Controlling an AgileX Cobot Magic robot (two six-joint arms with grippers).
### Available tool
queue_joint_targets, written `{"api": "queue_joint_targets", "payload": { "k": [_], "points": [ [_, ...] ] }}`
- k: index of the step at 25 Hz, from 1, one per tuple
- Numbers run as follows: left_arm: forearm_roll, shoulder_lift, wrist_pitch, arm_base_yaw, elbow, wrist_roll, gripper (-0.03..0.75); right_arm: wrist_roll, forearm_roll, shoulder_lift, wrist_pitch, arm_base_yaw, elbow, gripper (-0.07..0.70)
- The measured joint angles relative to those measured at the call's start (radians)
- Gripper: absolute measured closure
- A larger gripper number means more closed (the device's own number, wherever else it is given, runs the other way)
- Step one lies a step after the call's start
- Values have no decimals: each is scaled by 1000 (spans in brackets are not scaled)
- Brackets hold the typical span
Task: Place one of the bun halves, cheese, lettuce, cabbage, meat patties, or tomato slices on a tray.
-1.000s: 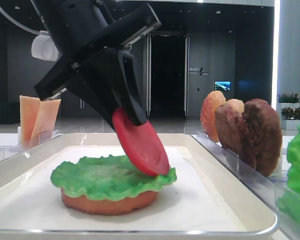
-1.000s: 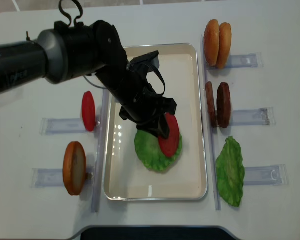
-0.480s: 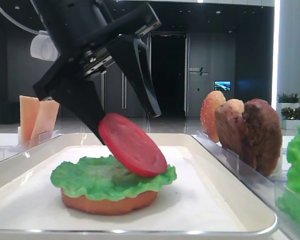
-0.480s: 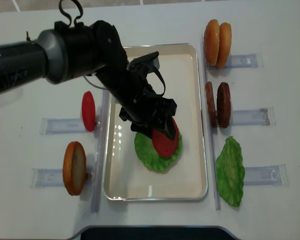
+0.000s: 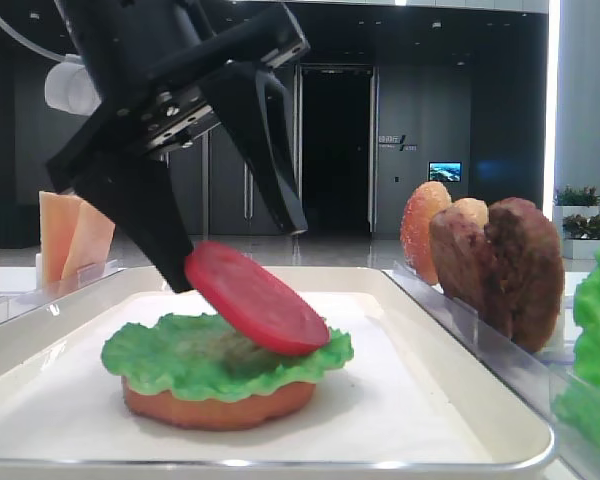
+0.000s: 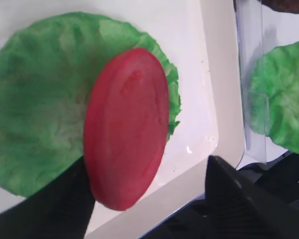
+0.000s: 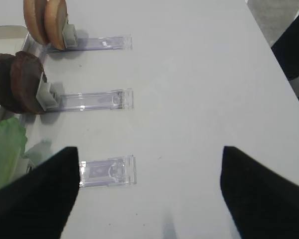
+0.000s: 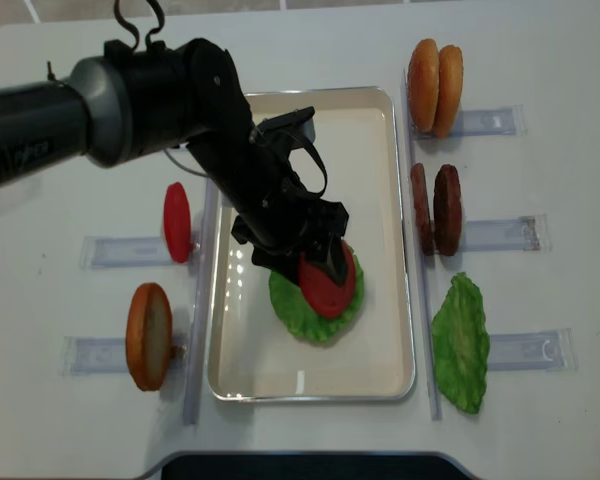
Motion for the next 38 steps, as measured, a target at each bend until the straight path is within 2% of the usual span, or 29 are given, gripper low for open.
{"api": "queue_joint_targets", "payload": {
  "k": [19,25,31,38],
  "points": [
    [138,-56,36,0,0,-101,198,0,0,0,0,0,0,55],
    [235,-115,62,0,0,-143,198,0,0,0,0,0,0,55],
    [345,-144,150,0,-29,-171,198,0,0,0,0,0,0,55],
    [499,-157,315,0,-134,-232,198,0,0,0,0,0,0,55]
  ]
}}
